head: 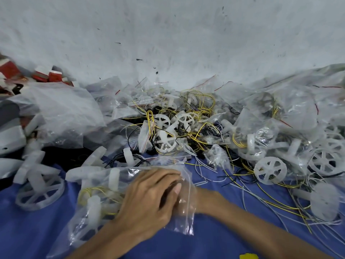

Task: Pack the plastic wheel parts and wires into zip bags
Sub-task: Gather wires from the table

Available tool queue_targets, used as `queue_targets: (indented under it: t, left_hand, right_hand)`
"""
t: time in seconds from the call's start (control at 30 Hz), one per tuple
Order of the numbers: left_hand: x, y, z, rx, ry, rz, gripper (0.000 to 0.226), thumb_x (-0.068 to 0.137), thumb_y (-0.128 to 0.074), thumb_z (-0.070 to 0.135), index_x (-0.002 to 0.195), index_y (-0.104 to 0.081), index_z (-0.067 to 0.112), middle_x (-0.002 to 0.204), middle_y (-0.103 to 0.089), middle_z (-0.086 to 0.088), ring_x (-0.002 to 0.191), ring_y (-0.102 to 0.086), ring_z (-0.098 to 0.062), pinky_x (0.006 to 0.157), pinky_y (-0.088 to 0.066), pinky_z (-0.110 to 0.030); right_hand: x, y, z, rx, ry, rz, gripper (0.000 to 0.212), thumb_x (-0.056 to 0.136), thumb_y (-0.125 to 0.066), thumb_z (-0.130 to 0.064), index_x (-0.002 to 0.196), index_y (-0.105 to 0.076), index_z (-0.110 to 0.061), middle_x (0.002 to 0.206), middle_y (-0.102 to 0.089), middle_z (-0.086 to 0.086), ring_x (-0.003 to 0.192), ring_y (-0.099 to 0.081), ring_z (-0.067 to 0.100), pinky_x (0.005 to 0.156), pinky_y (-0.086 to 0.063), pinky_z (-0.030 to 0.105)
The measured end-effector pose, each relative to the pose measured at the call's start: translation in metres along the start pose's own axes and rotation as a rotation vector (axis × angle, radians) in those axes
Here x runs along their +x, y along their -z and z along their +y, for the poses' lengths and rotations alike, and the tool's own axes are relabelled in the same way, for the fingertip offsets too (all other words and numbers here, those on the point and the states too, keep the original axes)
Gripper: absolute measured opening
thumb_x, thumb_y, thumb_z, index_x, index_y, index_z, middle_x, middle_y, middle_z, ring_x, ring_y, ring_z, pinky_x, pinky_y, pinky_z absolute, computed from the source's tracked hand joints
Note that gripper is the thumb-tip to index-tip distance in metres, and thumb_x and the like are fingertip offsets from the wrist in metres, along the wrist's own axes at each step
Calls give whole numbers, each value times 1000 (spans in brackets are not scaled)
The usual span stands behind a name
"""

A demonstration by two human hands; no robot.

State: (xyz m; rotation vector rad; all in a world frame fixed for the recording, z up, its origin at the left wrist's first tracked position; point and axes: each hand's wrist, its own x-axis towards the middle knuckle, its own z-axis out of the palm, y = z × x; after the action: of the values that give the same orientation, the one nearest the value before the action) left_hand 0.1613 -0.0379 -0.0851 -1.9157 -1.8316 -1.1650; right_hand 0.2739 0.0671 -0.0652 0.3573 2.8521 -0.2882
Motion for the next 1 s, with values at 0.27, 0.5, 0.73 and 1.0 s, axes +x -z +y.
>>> queue_targets:
  t: [0.27,0.5,0.73,1.0]
  left_hand:
    - [0,-6,-19,-73,250,24,19,89,-43,25,80,-60,19,87,-64,13,83,-60,-11,70,-45,-34]
    - [1,-5,-18,-91,241,24,36,87,-34,38,83,-64,18,90,-65,14,85,-61,-9,71,-47,-35]
    - [1,-5,-19,-112,242,8,36,88,-34,39,85,-65,20,92,-63,19,88,-60,-4,75,-47,-30]
    - [1,-4,-19,-103,253,-3,22,88,-46,24,87,-67,18,93,-63,19,89,-59,-1,77,-46,-28]
  right_hand:
    - [-3,55,67,639,-47,281,12,90,-61,-17,93,-68,-8,83,-73,6,68,-71,15,58,-52,19]
    - [31,53,128,110,-448,438,38,81,-52,4,112,-67,-12,120,-63,9,103,-60,18,87,-47,21]
    - [37,34,138,100,-500,361,31,89,-55,-19,119,-63,-22,114,-62,13,81,-58,20,77,-48,29]
    - [17,42,142,283,-373,300,21,86,-65,-18,107,-68,-16,101,-69,-3,90,-62,7,71,-42,8]
